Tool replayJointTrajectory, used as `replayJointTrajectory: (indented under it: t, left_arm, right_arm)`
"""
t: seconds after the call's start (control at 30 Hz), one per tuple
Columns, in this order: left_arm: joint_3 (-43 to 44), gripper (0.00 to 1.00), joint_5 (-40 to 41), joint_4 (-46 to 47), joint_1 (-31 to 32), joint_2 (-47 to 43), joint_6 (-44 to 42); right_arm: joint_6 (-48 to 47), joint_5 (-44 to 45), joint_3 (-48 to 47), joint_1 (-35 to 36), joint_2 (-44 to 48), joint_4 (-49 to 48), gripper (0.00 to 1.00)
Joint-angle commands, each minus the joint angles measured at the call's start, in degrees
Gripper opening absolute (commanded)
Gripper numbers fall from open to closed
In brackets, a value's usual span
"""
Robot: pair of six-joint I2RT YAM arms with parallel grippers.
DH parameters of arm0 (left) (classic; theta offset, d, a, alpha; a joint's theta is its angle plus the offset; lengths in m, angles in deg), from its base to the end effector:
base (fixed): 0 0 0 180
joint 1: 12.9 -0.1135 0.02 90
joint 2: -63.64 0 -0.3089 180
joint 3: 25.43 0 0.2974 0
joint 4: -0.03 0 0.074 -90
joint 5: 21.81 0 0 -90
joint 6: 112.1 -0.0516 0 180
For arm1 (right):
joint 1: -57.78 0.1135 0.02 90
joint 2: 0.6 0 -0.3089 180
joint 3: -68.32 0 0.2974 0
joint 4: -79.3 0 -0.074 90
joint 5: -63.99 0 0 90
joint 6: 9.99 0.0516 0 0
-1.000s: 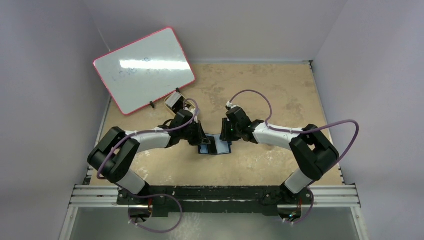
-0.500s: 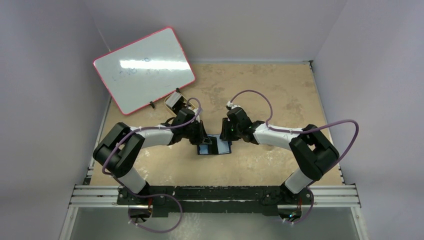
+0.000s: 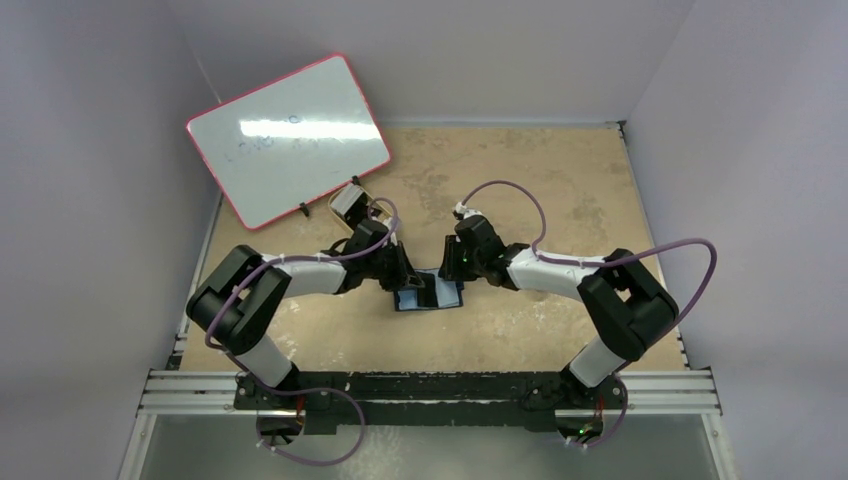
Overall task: Put the credit cards into the card holder
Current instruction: Insert the credit card into the card holder.
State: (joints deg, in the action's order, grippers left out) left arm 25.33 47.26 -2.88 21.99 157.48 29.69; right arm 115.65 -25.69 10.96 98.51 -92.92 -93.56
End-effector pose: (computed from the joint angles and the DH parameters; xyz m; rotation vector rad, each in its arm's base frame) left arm 0.2706 -0.2112 0.1307 -0.1912 2.6162 -1.0769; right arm 0.2801 0.2408 0.1675 -0.1037 2.3990 0.6541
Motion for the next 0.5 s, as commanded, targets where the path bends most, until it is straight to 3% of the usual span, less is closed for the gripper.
replayJointTrajectory:
  t: [0.0,0.2,0.47]
  left_arm:
    - [-2.76,0.00,7.85,-0.27,0.41,-1.33,3.13]
    - [-3.57,0.00,10.51,-2.80,0.44,-3.58,4.40]
    - [-4.71,0.00,7.11,4.40,0.85,-0.50,6.88]
  right_arm:
    - [0.48,-0.32,2.66,-0.10,-2.08,4.81,0.34]
    - [0.90,-0.78,3.31,-0.12,-2.26,4.02,0.34]
    - [0.87,-0.93,3.17,-0.12,-2.26,3.70,0.34]
